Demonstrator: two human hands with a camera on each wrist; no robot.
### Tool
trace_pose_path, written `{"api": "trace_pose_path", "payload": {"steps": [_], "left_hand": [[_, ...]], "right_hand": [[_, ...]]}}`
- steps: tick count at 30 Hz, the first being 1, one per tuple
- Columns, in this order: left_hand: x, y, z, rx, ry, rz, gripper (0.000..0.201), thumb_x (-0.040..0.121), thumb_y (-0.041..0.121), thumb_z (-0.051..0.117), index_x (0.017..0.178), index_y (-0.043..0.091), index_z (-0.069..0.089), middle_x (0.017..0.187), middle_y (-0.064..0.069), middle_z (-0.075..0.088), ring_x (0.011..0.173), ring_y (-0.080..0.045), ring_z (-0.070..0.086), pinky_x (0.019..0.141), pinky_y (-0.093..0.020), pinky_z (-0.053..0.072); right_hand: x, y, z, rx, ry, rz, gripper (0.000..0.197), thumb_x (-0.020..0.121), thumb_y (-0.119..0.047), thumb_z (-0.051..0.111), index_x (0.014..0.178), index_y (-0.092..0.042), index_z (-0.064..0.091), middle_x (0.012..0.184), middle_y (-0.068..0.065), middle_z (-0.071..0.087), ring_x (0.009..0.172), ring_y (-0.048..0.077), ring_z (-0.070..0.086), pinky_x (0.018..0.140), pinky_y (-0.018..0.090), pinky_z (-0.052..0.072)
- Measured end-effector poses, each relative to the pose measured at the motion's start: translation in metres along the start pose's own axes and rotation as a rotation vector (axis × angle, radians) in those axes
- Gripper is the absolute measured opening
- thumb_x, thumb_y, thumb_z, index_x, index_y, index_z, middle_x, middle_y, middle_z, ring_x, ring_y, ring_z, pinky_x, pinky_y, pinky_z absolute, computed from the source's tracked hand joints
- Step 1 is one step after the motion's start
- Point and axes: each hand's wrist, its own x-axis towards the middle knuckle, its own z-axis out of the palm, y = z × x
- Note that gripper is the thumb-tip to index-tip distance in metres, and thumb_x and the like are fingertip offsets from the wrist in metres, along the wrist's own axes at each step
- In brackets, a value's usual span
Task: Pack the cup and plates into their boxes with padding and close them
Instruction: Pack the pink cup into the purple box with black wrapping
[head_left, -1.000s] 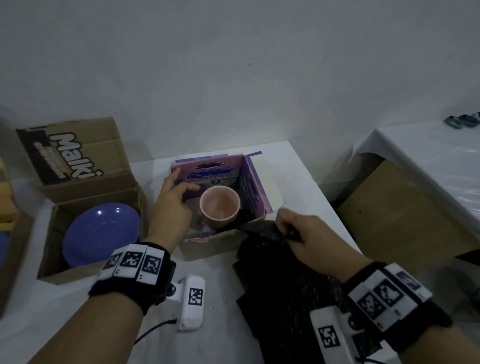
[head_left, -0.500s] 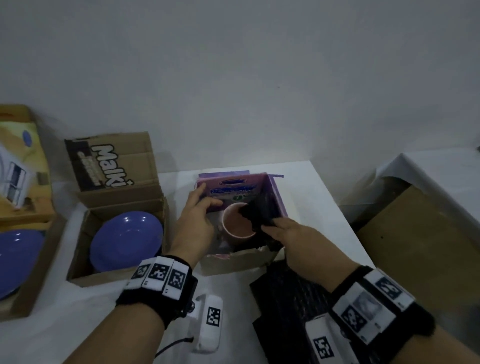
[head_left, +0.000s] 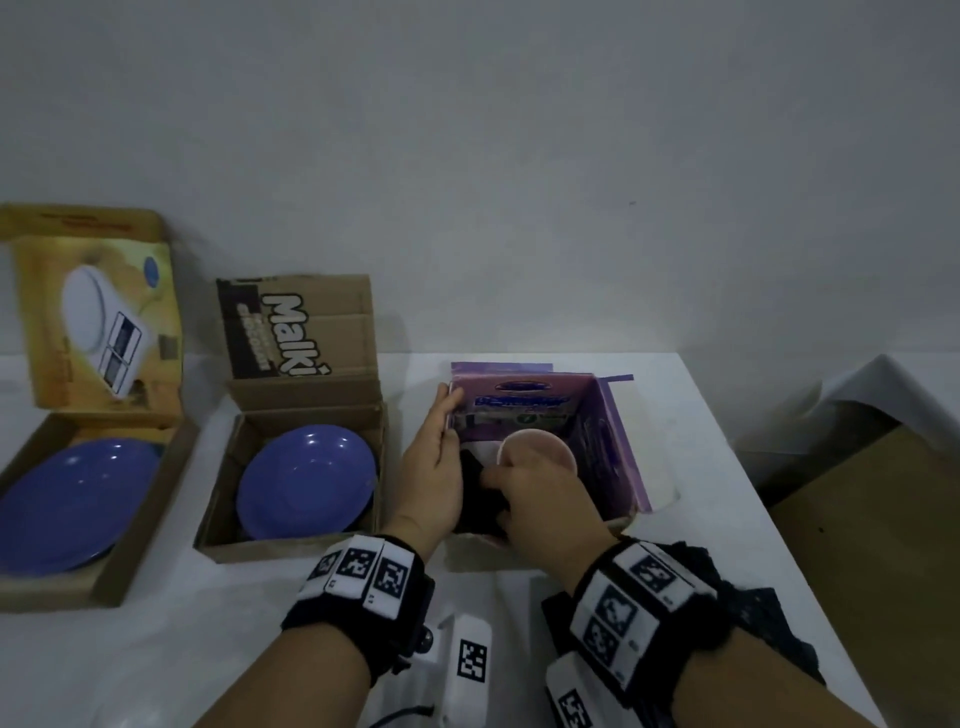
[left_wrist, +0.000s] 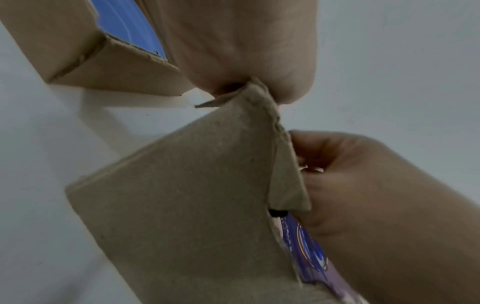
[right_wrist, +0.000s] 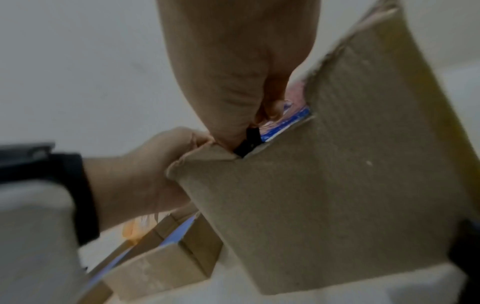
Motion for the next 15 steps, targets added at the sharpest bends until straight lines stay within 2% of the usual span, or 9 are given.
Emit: {"api": "trace_pose_path", "payload": {"steps": [3,5,7,8,10,12,13,15], "left_hand": [[0.0,0.001,-0.001,0.034,0.007,0.009,0.043,0.101,0.007,0.032,0.138,0.026,0.043,0.144,0.021,0.03,0.127,0.013,0.027,0.096,0.004,0.022],[-0.001,0.002,-0.001,0.049,0.021,0.009,0.043,0.101,0.007,0.032,0.139,0.024,0.043,0.143,0.022,0.03,0.127,0.012,0.027,0.094,0.006,0.021],[-0.002,0.003,0.0,0.042,0.023,0.003,0.043,0.101,0.007,0.032,0.139,0.024,0.044,0.142,0.022,0.03,0.128,0.011,0.027,0.093,0.008,0.021],[-0.002,0.004,0.0,0.034,0.023,0.006,0.043,0.101,0.007,0.032,0.139,0.024,0.044,0.142,0.022,0.03,0.127,0.012,0.027,0.093,0.008,0.021],[-0.002,0.004,0.0,0.022,0.027,0.015,0.044,0.101,0.006,0.031,0.138,0.024,0.044,0.142,0.022,0.03,0.126,0.014,0.027,0.094,0.007,0.022],[-0.001,0.003,0.0,0.013,0.027,0.017,0.044,0.1,0.005,0.031,0.138,0.023,0.044,0.143,0.021,0.03,0.127,0.014,0.027,0.095,0.006,0.022],[-0.002,0.003,0.0,0.012,0.028,0.017,0.044,0.1,0.005,0.031,0.139,0.023,0.044,0.143,0.021,0.03,0.127,0.013,0.027,0.096,0.005,0.023],[-0.002,0.003,-0.001,0.017,0.027,0.012,0.044,0.101,0.006,0.032,0.139,0.024,0.045,0.143,0.022,0.03,0.128,0.012,0.027,0.096,0.005,0.023]], "right_hand": [[0.01,-0.011,0.001,-0.086,-0.13,-0.071,0.023,0.087,-0.01,0.052,0.108,-0.007,0.062,0.112,0.011,0.061,0.098,0.03,0.06,0.078,0.039,0.052],[0.017,-0.008,0.005,-0.092,-0.337,-0.059,0.02,0.09,-0.007,0.049,0.106,-0.002,0.06,0.106,0.017,0.065,0.094,0.032,0.061,0.077,0.038,0.052],[0.022,-0.003,0.001,-0.082,-0.527,0.001,0.022,0.093,-0.008,0.047,0.11,0.0,0.059,0.109,0.017,0.065,0.093,0.031,0.061,0.076,0.034,0.048],[0.025,-0.002,-0.003,-0.07,-0.567,0.028,0.024,0.094,-0.01,0.046,0.112,-0.001,0.059,0.111,0.016,0.064,0.092,0.029,0.059,0.074,0.032,0.046],[0.029,-0.003,-0.014,-0.053,-0.554,0.083,0.027,0.095,-0.014,0.044,0.114,-0.003,0.06,0.112,0.012,0.064,0.086,0.023,0.057,0.071,0.029,0.041],[0.032,-0.007,-0.02,0.054,-0.553,0.134,0.029,0.097,-0.014,0.04,0.114,0.0,0.06,0.111,0.015,0.063,0.079,0.02,0.055,0.068,0.026,0.042],[0.032,-0.01,-0.02,0.131,-0.589,0.141,0.03,0.099,-0.011,0.038,0.115,0.004,0.058,0.113,0.019,0.062,0.084,0.024,0.056,0.073,0.028,0.043],[0.028,-0.015,-0.009,0.204,-0.683,0.109,0.033,0.1,-0.003,0.032,0.127,0.009,0.048,0.123,0.026,0.057,0.105,0.034,0.054,0.092,0.03,0.037]]}}
